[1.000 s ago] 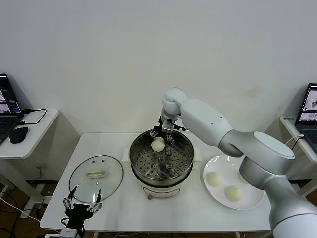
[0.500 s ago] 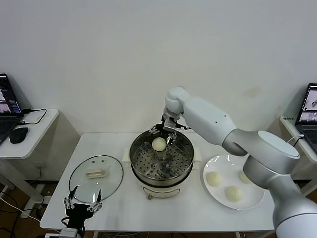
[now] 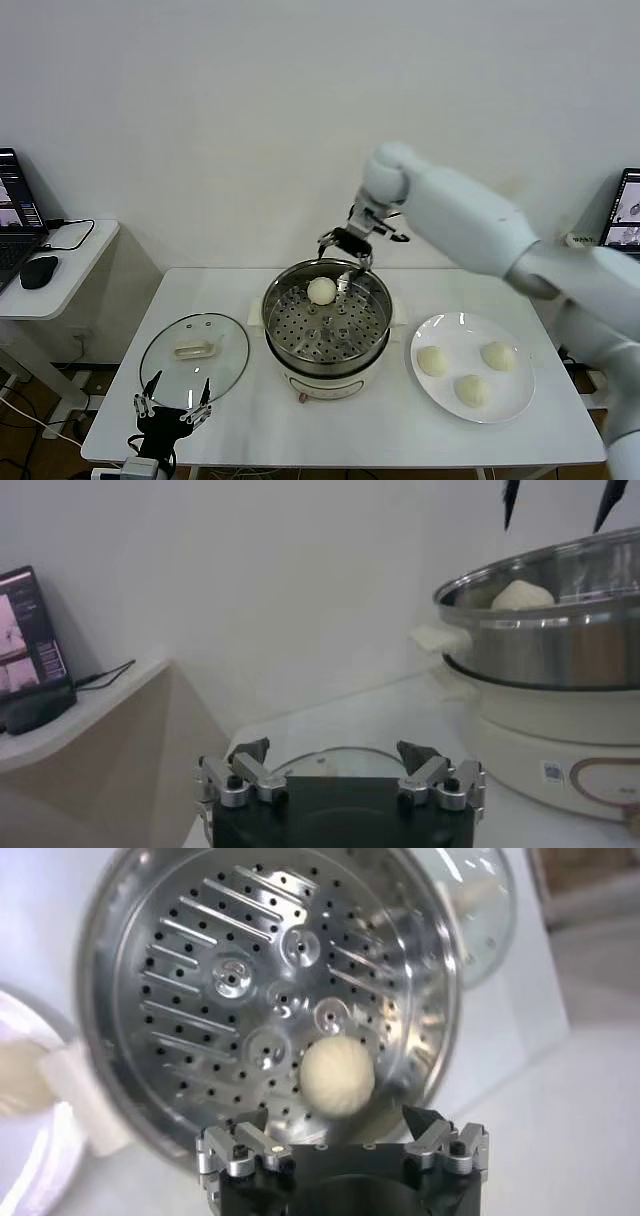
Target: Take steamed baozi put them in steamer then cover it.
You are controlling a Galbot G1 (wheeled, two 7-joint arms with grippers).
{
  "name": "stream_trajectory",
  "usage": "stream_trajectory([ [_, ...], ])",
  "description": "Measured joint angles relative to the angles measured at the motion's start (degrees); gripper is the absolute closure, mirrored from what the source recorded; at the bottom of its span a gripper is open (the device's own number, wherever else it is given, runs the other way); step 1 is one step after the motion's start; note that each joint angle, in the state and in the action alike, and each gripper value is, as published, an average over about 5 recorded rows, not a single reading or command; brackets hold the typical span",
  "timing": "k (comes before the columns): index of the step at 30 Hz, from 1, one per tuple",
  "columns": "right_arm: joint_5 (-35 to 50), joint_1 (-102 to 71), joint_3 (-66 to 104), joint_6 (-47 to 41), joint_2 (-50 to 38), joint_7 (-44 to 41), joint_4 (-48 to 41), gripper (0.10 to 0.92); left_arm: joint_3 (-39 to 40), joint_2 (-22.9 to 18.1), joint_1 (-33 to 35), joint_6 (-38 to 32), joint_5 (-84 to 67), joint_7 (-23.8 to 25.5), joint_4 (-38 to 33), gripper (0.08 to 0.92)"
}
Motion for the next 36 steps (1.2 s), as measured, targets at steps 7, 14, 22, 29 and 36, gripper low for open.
stream_trajectory([
  [7, 4.1, -0.1, 0.3, -16.8, -12.0, -1.1, 8.9, 0.203, 0.7, 0.2, -0.1, 0.7, -0.4, 0.3, -1.1, 0.177],
  [14, 4.3, -2.9, 1.3, -28.6, -21.8, -1.6, 16.6, 0.203, 1.2, 0.5, 0.2, 0.9, -0.4, 0.3, -1.6, 0.177],
  [22, 0.9, -11.3, 5.8, -34.3, -27.0, -1.4, 21.0, 0.203, 1.3, 0.4, 1.3, 1.0, -0.1, 0.2, -2.9, 0.177],
  [29, -2.9, -19.3, 9.9, -35.9, -27.7, -0.8, 21.7, 0.203, 1.4, -0.2, 2.0, 1.0, 0.5, 0.1, -3.0, 0.177],
  [36, -4.8, -25.6, 13.1, -35.3, -26.1, 1.1, 19.7, 0.203, 1.4, -0.5, 2.3, 0.9, 0.9, -0.1, -2.3, 0.177],
])
